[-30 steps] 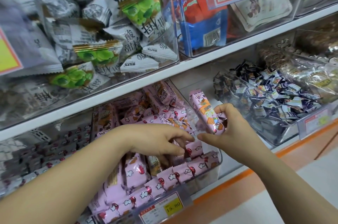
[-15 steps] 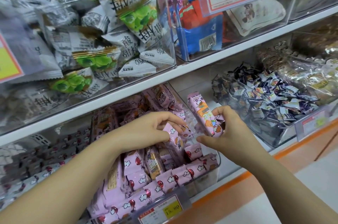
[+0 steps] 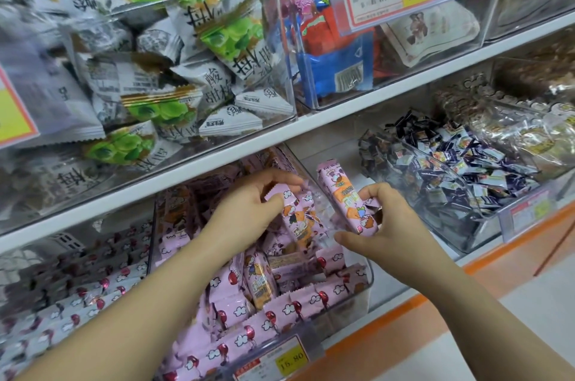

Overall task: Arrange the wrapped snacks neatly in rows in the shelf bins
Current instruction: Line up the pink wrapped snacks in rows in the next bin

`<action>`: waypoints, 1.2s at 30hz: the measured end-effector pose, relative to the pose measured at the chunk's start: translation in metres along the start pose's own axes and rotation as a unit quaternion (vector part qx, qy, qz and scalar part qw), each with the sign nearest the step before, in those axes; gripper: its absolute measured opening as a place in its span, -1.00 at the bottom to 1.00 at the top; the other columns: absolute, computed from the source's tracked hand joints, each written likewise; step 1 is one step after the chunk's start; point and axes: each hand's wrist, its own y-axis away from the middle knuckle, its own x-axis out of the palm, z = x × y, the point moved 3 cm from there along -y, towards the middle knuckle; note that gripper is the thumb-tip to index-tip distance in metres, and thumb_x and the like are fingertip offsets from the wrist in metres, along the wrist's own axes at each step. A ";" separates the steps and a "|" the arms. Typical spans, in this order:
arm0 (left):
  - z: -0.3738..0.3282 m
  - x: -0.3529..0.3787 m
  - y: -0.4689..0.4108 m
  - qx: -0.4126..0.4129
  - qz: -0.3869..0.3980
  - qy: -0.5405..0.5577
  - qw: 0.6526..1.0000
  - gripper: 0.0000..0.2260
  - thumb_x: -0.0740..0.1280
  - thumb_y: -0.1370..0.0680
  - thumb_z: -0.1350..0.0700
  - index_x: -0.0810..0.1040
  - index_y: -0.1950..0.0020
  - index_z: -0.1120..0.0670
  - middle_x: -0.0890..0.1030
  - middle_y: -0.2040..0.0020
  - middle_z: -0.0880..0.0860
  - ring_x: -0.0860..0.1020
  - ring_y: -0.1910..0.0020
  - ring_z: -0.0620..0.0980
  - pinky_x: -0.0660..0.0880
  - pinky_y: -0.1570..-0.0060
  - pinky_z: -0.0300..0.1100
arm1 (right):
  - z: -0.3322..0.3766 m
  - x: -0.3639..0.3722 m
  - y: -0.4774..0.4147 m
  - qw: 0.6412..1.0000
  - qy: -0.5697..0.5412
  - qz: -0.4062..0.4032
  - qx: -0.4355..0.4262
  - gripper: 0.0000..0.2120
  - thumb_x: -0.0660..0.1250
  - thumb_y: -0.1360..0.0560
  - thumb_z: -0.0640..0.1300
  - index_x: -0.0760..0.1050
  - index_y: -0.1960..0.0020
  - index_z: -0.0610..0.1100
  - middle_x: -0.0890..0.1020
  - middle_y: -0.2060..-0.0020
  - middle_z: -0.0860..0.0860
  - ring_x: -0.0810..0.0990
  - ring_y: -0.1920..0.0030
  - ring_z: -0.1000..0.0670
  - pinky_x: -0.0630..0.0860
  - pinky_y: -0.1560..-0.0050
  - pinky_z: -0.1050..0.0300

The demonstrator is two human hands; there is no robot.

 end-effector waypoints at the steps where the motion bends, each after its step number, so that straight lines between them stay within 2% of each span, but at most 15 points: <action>1: 0.000 0.001 0.000 -0.001 -0.008 0.005 1.000 -0.61 0.24 -0.51 0.20 0.53 0.08 -0.37 0.61 0.01 -0.34 0.58 0.03 0.30 0.49 -0.05 0.16 | 0.000 0.000 0.000 1.000 -0.001 0.001 0.000 -0.56 0.54 -0.30 -0.05 0.29 0.07 0.12 0.48 -0.03 -0.02 0.54 0.09 -0.01 0.44 0.19 0.18; 4: 0.001 0.013 0.000 0.004 0.020 0.016 1.000 -0.58 0.26 -0.51 0.28 0.57 0.08 -0.31 0.64 -0.01 -0.24 0.59 -0.04 0.16 0.45 -0.14 0.13 | 0.000 -0.001 -0.001 1.000 0.002 0.000 0.003 -0.55 0.55 -0.28 -0.01 0.30 0.05 0.10 0.49 -0.01 -0.02 0.54 0.10 0.00 0.41 0.22 0.20; 9: -0.002 0.042 0.003 -0.015 0.144 0.023 0.989 -0.67 0.33 -0.52 0.31 0.51 0.03 -0.16 0.59 -0.06 -0.04 0.55 -0.08 -0.16 0.46 -0.22 -0.11 | -0.001 -0.002 0.000 1.000 0.003 -0.011 0.010 -0.53 0.57 -0.23 -0.01 0.35 0.02 0.05 0.51 -0.01 -0.02 0.54 0.05 -0.01 0.43 0.19 0.15; 11: 0.000 0.042 0.000 -0.032 0.153 0.017 0.988 -0.74 0.40 -0.50 0.23 0.47 0.04 -0.13 0.53 0.01 -0.04 0.52 0.02 -0.14 0.47 -0.18 -0.06 | -0.001 -0.002 0.000 1.000 0.009 -0.009 0.010 -0.54 0.56 -0.25 -0.01 0.35 0.02 0.04 0.52 0.00 -0.03 0.54 0.07 0.01 0.39 0.23 0.20; 13: 0.003 0.038 -0.003 -0.049 0.156 -0.056 0.985 -0.83 0.43 -0.48 0.08 0.44 0.12 -0.09 0.50 0.14 -0.06 0.50 0.16 -0.08 0.49 -0.08 0.00 | -0.001 -0.002 0.001 1.000 0.011 -0.007 0.011 -0.55 0.56 -0.26 -0.01 0.35 0.02 0.04 0.52 0.01 -0.03 0.54 0.11 0.04 0.35 0.29 0.27; 15: 0.004 0.037 -0.001 -0.092 0.180 -0.103 0.974 -0.81 0.36 -0.54 0.02 0.40 0.22 -0.03 0.52 0.25 -0.03 0.55 0.23 0.00 0.54 0.01 0.05 | 0.000 -0.003 0.002 1.000 0.012 -0.006 0.013 -0.56 0.56 -0.27 -0.02 0.35 0.03 0.04 0.52 0.01 -0.01 0.53 0.13 0.09 0.34 0.33 0.35; 17: 0.006 0.038 0.006 -0.157 0.220 -0.050 0.961 -0.81 0.26 -0.60 0.04 0.38 0.19 0.03 0.55 0.26 0.01 0.61 0.21 0.05 0.58 -0.02 0.10 | 0.001 -0.002 0.002 1.000 0.010 -0.008 0.013 -0.58 0.55 -0.29 -0.04 0.35 0.04 0.04 0.51 0.01 0.00 0.50 0.17 0.12 0.35 0.32 0.40; 19: 0.002 0.041 0.012 -0.196 0.251 -0.014 0.948 -0.87 0.21 -0.62 0.03 0.41 -0.04 0.09 0.55 0.14 0.04 0.62 0.18 0.05 0.58 -0.03 0.10 | 0.002 -0.003 0.002 1.000 0.010 -0.008 0.016 -0.59 0.55 -0.29 -0.06 0.35 0.04 0.03 0.51 0.01 -0.01 0.49 0.18 0.12 0.35 0.32 0.41; 21: 0.002 0.045 0.015 -0.230 0.277 -0.038 0.932 -0.66 0.16 -0.63 -0.05 0.28 -0.37 0.04 0.48 -0.20 0.09 0.64 0.04 0.14 0.58 -0.06 0.05 | 0.003 -0.003 0.003 1.000 0.006 -0.006 0.020 -0.59 0.55 -0.29 -0.07 0.35 0.04 0.03 0.52 0.02 -0.02 0.50 0.20 0.10 0.36 0.34 0.41; 22: 0.001 0.047 0.015 -0.249 0.292 -0.038 0.922 -0.60 0.14 -0.63 -0.07 0.19 -0.44 0.00 0.37 -0.37 0.12 0.62 -0.04 0.18 0.56 -0.10 0.02 | 0.004 -0.004 0.003 1.000 0.004 -0.004 0.024 -0.59 0.55 -0.29 -0.07 0.36 0.04 0.03 0.53 0.02 -0.03 0.51 0.24 0.11 0.36 0.36 0.40; 24: -0.002 0.047 0.016 -0.286 0.329 0.029 0.900 -0.60 0.15 -0.64 -0.01 0.18 -0.45 0.02 0.26 -0.44 0.10 0.56 -0.15 0.13 0.50 -0.20 -0.02 | 0.005 -0.006 0.004 0.999 -0.004 0.002 0.033 -0.60 0.55 -0.30 -0.06 0.37 0.04 0.03 0.55 0.05 -0.03 0.50 0.35 0.18 0.37 0.39 0.40; 27: -0.002 0.041 0.016 -0.294 0.370 0.150 0.868 -0.64 0.21 -0.59 0.20 0.27 -0.37 0.04 0.41 -0.28 0.05 0.51 -0.17 0.01 0.48 -0.22 -0.11 | 0.006 -0.008 0.005 0.998 -0.025 0.011 0.048 -0.62 0.54 -0.31 -0.04 0.39 0.02 0.02 0.60 0.13 -0.01 0.49 0.46 0.21 0.41 0.40 0.34; 30: 0.004 0.044 0.015 -0.243 0.343 0.121 0.899 -0.73 0.31 -0.56 0.27 0.38 -0.17 -0.02 0.54 -0.09 -0.03 0.57 -0.07 -0.11 0.54 0.02 -0.29 | 0.008 -0.010 0.005 0.996 -0.064 0.013 0.059 -0.65 0.53 -0.32 -0.05 0.41 0.02 -0.01 0.65 0.31 0.02 0.49 0.46 0.08 0.44 0.37 0.17; 33: 0.010 0.052 0.008 -0.195 0.289 0.039 0.936 -0.77 0.40 -0.52 0.08 0.42 -0.09 0.03 0.57 0.17 -0.08 0.58 0.22 -0.22 0.51 0.17 -0.30 | 0.007 -0.011 0.004 0.994 -0.091 0.015 0.066 -0.67 0.52 -0.33 -0.02 0.42 0.03 0.01 0.67 0.29 -0.14 0.45 0.38 -0.06 0.39 0.31 0.04; 36: 0.008 0.051 0.005 -0.137 0.307 -0.147 0.930 -0.71 0.36 -0.47 -0.21 0.43 0.05 -0.02 0.52 0.23 -0.07 0.50 0.26 -0.10 0.43 0.20 -0.22 | 0.006 -0.011 0.004 0.992 -0.108 0.015 0.070 -0.68 0.51 -0.33 0.00 0.43 0.04 0.03 0.65 0.25 -0.22 0.44 0.35 -0.10 0.38 0.29 0.00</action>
